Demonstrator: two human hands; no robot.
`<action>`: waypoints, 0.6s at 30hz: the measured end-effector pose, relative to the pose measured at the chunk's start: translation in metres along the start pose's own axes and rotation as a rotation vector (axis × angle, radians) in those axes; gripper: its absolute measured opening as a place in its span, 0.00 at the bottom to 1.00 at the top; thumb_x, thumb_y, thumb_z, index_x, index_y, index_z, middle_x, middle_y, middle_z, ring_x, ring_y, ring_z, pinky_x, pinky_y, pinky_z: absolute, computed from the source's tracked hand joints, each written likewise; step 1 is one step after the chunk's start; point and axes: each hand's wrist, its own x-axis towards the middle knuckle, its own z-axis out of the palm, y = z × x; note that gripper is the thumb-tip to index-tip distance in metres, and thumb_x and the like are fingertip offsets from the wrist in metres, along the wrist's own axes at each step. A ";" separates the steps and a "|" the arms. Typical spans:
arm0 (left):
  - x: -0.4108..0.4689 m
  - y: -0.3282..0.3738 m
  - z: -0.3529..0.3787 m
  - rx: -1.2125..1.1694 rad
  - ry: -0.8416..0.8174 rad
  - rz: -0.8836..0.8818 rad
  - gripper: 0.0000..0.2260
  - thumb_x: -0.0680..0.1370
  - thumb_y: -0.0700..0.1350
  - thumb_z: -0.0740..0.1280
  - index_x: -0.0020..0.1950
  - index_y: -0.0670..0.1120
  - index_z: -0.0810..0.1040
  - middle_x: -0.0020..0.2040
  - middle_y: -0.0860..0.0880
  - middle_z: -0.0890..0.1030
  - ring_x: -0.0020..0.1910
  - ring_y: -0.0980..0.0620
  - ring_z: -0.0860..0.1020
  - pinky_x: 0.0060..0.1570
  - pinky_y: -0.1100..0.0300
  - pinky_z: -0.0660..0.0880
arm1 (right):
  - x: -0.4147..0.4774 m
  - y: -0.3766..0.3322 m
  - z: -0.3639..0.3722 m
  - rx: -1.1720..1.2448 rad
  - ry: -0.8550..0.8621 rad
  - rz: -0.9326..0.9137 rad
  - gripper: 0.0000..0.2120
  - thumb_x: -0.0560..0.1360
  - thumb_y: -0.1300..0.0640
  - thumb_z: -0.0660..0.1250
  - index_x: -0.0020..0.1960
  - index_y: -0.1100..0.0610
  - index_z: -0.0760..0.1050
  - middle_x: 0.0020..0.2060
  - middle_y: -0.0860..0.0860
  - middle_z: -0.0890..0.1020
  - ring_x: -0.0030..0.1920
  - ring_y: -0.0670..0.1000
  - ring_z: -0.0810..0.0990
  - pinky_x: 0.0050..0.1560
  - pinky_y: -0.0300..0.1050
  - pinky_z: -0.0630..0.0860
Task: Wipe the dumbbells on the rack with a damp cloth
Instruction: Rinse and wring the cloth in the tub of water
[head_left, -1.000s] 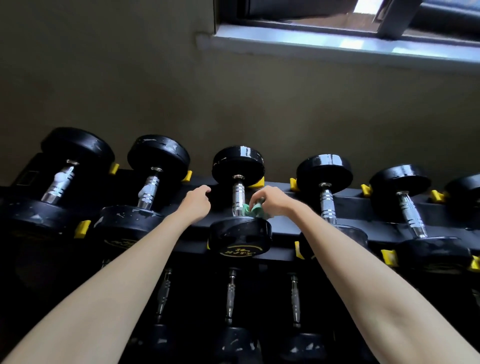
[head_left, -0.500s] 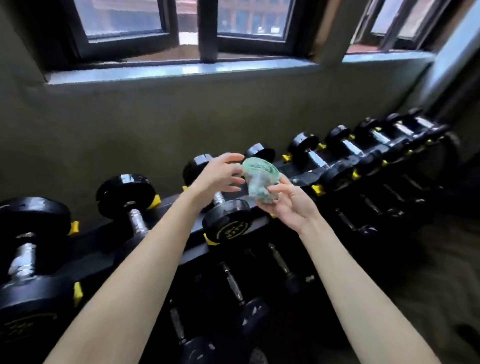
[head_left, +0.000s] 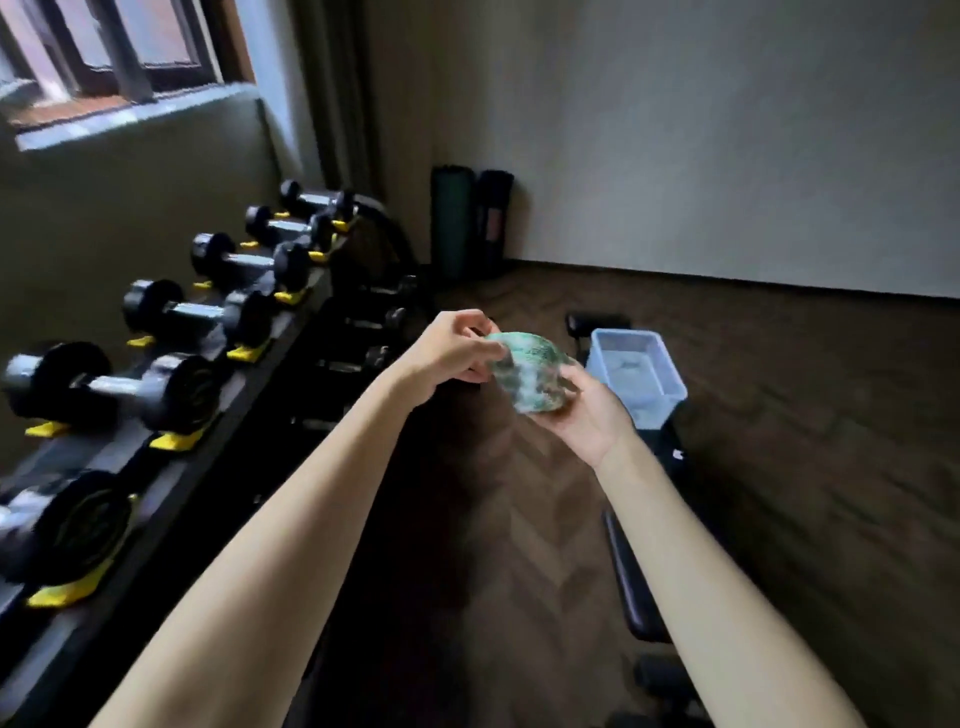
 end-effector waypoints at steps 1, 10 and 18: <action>0.021 0.007 0.028 0.018 -0.042 0.012 0.07 0.73 0.35 0.69 0.39 0.45 0.75 0.35 0.46 0.74 0.30 0.56 0.75 0.37 0.61 0.80 | 0.006 -0.017 -0.024 0.012 0.057 -0.025 0.09 0.80 0.60 0.55 0.53 0.56 0.74 0.51 0.56 0.79 0.49 0.54 0.78 0.44 0.49 0.79; 0.167 0.029 0.200 0.093 -0.134 0.011 0.12 0.71 0.33 0.68 0.33 0.48 0.75 0.33 0.45 0.76 0.35 0.46 0.77 0.46 0.49 0.80 | 0.056 -0.111 -0.174 -0.046 0.480 -0.102 0.08 0.78 0.61 0.62 0.56 0.55 0.73 0.51 0.53 0.78 0.45 0.50 0.78 0.56 0.49 0.72; 0.315 0.012 0.267 0.157 -0.223 -0.002 0.09 0.74 0.35 0.68 0.36 0.46 0.75 0.35 0.42 0.77 0.28 0.49 0.75 0.36 0.58 0.80 | 0.170 -0.169 -0.233 -0.234 0.719 -0.160 0.14 0.77 0.62 0.63 0.63 0.62 0.74 0.51 0.53 0.77 0.45 0.50 0.77 0.52 0.42 0.72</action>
